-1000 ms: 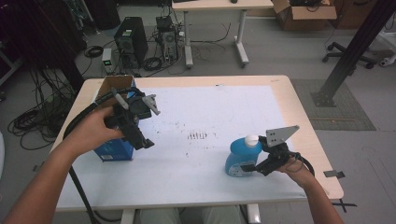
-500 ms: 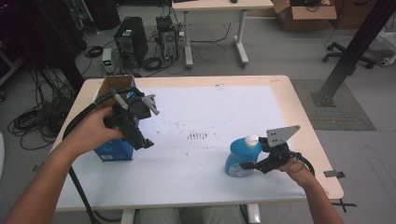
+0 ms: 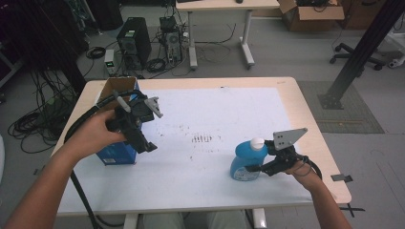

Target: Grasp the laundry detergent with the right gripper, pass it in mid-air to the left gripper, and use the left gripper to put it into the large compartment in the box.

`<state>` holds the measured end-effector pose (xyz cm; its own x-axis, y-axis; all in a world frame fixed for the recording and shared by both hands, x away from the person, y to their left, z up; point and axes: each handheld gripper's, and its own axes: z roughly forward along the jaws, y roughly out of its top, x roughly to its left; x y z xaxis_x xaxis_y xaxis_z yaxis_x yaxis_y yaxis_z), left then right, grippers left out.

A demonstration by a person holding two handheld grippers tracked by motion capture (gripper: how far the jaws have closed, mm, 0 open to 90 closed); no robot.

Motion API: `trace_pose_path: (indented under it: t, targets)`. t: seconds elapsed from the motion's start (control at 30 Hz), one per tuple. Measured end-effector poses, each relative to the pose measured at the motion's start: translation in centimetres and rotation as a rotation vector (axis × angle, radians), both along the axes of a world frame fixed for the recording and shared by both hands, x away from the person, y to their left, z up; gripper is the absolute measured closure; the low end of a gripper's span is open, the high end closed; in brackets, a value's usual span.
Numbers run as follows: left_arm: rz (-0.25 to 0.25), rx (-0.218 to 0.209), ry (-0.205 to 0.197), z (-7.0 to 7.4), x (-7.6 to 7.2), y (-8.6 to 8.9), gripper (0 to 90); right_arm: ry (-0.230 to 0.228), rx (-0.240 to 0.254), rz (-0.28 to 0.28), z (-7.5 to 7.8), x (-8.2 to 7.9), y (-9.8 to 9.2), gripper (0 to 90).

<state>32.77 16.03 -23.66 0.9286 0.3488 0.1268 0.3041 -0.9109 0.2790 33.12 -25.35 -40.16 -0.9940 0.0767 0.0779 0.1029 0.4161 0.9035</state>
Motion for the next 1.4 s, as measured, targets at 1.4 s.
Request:
trace_pose_path:
  t: [1.4]
  targets:
    - [-0.109, 0.01, -0.031, 3.1, -2.0, -4.9, 5.6, -0.092, -0.059, 0.003, 8.3, -0.7, 3.9, 44.3]
